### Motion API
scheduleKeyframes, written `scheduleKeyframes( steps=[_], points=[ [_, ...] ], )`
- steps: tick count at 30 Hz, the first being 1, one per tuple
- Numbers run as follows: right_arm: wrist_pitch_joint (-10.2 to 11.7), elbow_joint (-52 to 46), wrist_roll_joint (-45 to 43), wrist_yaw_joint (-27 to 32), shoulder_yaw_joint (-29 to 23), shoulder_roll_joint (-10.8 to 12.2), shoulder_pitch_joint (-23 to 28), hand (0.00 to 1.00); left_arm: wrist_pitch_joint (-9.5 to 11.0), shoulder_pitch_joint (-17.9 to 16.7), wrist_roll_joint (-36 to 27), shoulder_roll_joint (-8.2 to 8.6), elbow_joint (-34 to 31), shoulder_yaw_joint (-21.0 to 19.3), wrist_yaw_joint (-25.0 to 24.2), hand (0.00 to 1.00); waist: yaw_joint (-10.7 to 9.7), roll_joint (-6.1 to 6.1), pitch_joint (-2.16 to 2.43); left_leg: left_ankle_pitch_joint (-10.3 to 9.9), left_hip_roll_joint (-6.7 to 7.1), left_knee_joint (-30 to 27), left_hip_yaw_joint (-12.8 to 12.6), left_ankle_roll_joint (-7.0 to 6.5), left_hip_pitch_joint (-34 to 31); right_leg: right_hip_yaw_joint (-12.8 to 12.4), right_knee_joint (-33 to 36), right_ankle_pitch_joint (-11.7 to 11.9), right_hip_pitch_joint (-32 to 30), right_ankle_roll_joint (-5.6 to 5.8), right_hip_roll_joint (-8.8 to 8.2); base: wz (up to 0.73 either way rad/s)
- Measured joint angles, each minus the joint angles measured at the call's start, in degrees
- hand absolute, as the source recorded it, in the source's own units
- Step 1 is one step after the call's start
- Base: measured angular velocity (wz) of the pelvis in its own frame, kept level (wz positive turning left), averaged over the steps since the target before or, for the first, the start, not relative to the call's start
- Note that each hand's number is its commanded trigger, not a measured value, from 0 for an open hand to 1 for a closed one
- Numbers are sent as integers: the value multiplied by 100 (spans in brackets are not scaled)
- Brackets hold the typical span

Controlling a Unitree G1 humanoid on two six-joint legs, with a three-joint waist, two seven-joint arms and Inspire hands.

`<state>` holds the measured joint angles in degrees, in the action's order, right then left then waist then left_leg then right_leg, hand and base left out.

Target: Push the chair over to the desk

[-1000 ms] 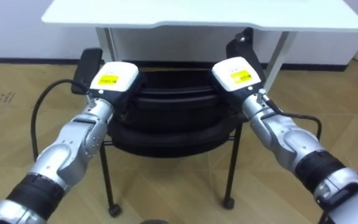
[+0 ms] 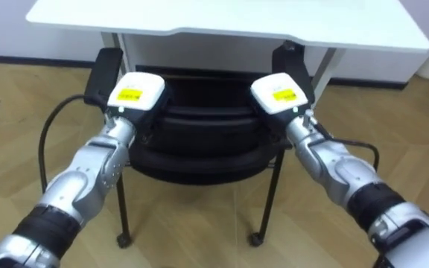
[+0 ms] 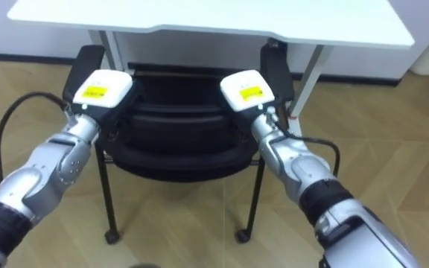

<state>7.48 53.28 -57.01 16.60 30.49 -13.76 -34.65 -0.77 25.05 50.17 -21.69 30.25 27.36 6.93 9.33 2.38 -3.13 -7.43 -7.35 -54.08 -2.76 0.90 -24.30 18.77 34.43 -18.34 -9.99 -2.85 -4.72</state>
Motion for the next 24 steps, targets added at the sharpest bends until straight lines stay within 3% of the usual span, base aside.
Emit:
scheduleKeyframes(
  steps=[3, 4, 6, 7, 8, 10, 11, 15, 17, 19, 22, 24],
  points=[
    [0, -40, -1, 37, -19, -11, 102, 100, -16, -65, -8, 76, 6, -10, -10, 100, 48, -17, -2, 206, 18, -377, 42, -37, -54, -486, 204, -154, 0, -81, 224, -16],
    [2, -40, 0, 37, -18, -31, 108, 100, -12, -67, -3, 120, 31, -22, -14, 100, 36, 3, -9, 287, 95, -459, 98, -74, -131, -749, 256, -180, 35, -122, 355, 12],
    [14, -110, -1, 36, -22, -120, 215, 100, 10, -80, 39, 201, 96, -19, -12, 100, 3, 81, -7, 59, 429, -51, 95, -161, -129, -1113, 259, -234, 55, -158, 440, 28],
    [67, -246, 7, 42, -23, -262, 316, 100, 35, -80, 68, 311, 111, -13, -4, 100, -40, 125, -13, 34, 659, 636, -16, -164, -85, -1331, 213, -234, 49, -155, 465, 3],
    [68, -399, 17, 82, -20, -382, 406, 100, 67, -100, 67, 335, 77, -3, -5, 100, -64, 79, 21, 72, 801, 1533, -119, -122, 3, -1493, 175, -215, 48, -136, 528, -13],
    [65, -512, 16, 83, -9, -461, 483, 100, 85, -174, 62, 356, 40, -15, -4, 100, 5, -61, 85, 154, 798, 2640, -176, -53, 139, -1610, 171, -216, 58, -122, 643, -51],
    [26, -533, 12, 75, -9, -422, 536, 100, 89, -226, 63, 360, 14, -23, -7, 100, 43, -150, 133, 361, 732, 2767, -201, -201, 246, -1615, 200, -293, 95, -107, 665, -58],
    [-90, -680, -20, 87, -35, -395, 550, 100, 107, -170, 68, 294, -44, -71, -43, 100, -84, -63, 147, 320, 724, 2779, -563, -295, 294, -1610, 227, -452, 97, 67, 476, -13],
    [-142, -763, -25, 161, -38, -397, 546, 100, 98, -152, 72, 252, -177, -148, -139, 100, -183, 26, 151, 286, 718, 2792, -829, -348, 257, -1590, 248, -513, 18, 172, 289, -4],
    [-175, -849, -3, 218, -51, -395, 532, 100, 92, -145, 72, 136, -366, -177, -196, 100, -167, 109, 143, 270, 746, 2782, -841, -374, 178, -1567, 250, -539, -82, 220, 199, -36],
    [-267, -919, 50, 253, -78, -344, 525, 100, 78, -50, 136, 43, -467, -191, -254, 100, -188, 251, 142, 226, 829, 2747, -847, -443, 116, -1242, 276, -595, -109, 328, -56, -17],
    [-268, -967, 51, 257, -132, -343, 525, 100, 66, -16, 171, 20, -544, -208, -290, 100, -300, 332, 140, 164, 840, 2701, -994, -540, 72, -1108, 360, -663, -97, 419, -205, 18]
  ],
)
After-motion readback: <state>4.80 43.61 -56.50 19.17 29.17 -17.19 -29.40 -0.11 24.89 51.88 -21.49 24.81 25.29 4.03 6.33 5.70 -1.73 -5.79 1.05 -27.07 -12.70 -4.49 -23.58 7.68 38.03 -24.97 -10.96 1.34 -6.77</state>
